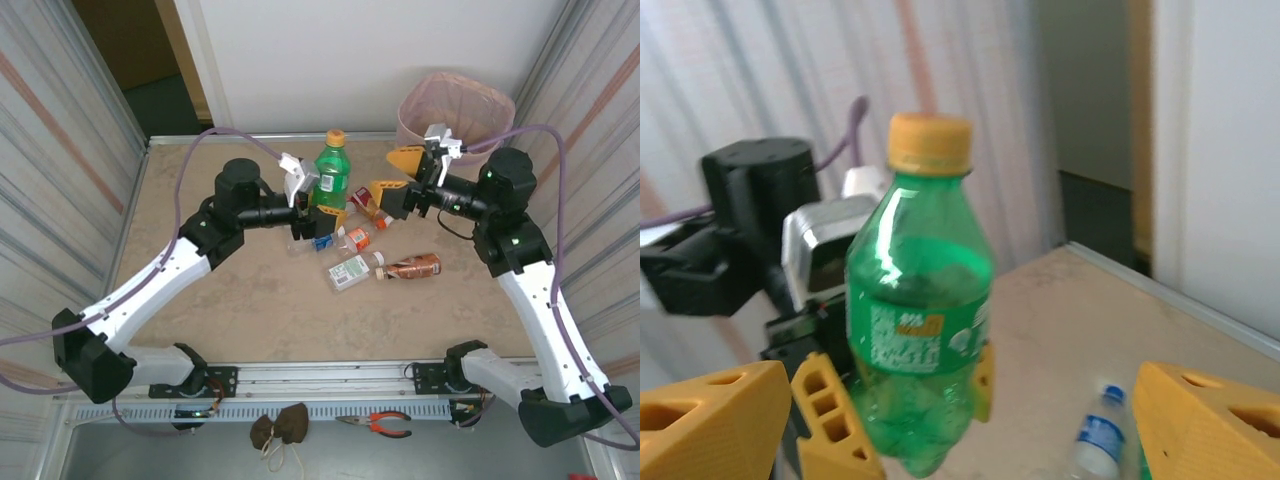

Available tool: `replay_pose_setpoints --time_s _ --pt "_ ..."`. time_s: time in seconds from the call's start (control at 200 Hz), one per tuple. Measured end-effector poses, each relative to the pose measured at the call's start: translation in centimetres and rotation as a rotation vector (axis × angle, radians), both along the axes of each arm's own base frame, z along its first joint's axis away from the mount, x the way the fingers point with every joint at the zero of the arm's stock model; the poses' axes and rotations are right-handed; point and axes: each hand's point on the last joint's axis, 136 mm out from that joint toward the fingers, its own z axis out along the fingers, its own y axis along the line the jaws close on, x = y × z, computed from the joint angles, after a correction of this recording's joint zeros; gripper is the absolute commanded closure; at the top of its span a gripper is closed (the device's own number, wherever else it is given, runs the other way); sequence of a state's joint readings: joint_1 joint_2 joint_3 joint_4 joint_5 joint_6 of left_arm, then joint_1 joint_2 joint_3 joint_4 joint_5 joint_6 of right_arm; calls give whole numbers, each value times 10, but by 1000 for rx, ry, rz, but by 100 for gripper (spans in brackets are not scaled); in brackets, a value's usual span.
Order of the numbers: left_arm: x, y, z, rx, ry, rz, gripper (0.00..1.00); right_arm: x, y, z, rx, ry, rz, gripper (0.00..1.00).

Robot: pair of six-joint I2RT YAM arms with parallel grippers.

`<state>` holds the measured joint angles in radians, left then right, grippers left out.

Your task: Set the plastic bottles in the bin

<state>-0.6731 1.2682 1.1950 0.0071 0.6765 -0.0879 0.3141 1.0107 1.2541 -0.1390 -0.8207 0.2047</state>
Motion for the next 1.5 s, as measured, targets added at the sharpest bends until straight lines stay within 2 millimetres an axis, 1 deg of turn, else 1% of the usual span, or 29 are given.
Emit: replay_pose_setpoints --time_s 0.075,0.225,0.341,0.441,0.581,0.731,0.927,1.338,1.503 --pt "-9 0 15 -46 -37 -40 49 -13 11 2 1 -18 68 10" --pt "-27 1 33 -103 -83 -118 49 -39 30 9 13 -50 169 9" --pt "-38 0 41 -127 -108 -170 49 -58 39 17 26 -79 228 9" --pt "-51 -3 44 -135 -116 -224 49 -66 46 22 33 -92 263 9" --pt "-66 -7 45 -134 -116 -287 49 -64 57 26 35 -91 285 9" --pt "-75 -9 53 -141 -136 -323 49 -60 66 28 31 -88 294 12" --pt "-76 -9 57 -140 -157 -327 49 -58 69 29 25 -101 297 19" --pt "-72 -12 49 -118 -151 -325 47 -61 71 31 27 -109 309 34" --pt "-72 -12 49 -117 -153 -325 45 -62 71 31 27 -107 308 41"
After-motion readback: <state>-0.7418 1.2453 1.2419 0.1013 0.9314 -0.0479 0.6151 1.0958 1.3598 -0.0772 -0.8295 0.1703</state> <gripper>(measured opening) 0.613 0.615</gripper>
